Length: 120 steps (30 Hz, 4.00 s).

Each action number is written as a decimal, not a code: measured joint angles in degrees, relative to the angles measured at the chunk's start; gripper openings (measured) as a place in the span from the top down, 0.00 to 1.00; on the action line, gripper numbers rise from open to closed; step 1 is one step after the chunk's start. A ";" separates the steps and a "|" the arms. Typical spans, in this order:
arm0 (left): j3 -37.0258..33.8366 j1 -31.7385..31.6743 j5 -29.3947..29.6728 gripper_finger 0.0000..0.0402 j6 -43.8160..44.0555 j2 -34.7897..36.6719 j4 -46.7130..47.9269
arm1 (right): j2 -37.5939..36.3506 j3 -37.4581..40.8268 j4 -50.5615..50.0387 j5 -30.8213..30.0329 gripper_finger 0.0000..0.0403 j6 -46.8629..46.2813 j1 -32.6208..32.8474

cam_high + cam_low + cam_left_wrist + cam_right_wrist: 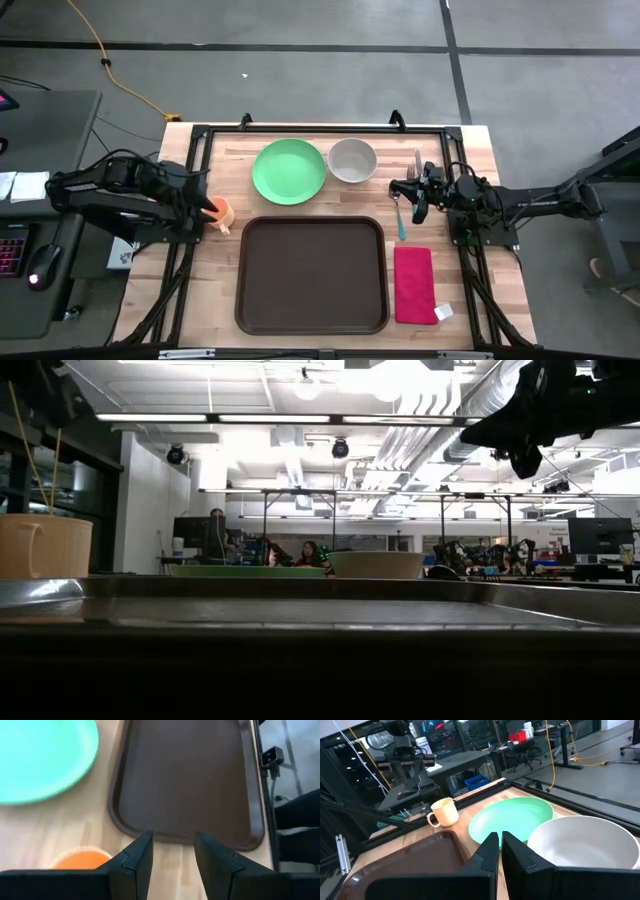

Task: Set up tray
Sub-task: Put the orange mug on the black serving tray

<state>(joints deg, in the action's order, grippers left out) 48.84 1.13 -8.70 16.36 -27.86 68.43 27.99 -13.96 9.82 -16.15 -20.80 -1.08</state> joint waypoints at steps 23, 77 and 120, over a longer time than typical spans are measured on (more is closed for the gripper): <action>0.01 0.01 2.09 0.57 -10.12 -7.23 14.21 | 0.00 -0.02 -0.63 -5.99 1.00 0.02 -0.01; -4.66 0.02 8.01 0.57 -29.60 -22.69 8.15 | 0.00 -0.04 -0.54 -4.63 1.00 -1.70 -0.02; -4.52 0.02 6.15 0.66 -25.03 -24.55 8.70 | -0.02 -0.07 -0.52 -1.57 1.00 -1.92 -0.01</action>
<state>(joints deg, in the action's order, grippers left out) 44.31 1.15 -2.54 -8.67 -52.40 77.13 27.97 -14.02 9.30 -17.72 -22.71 -1.09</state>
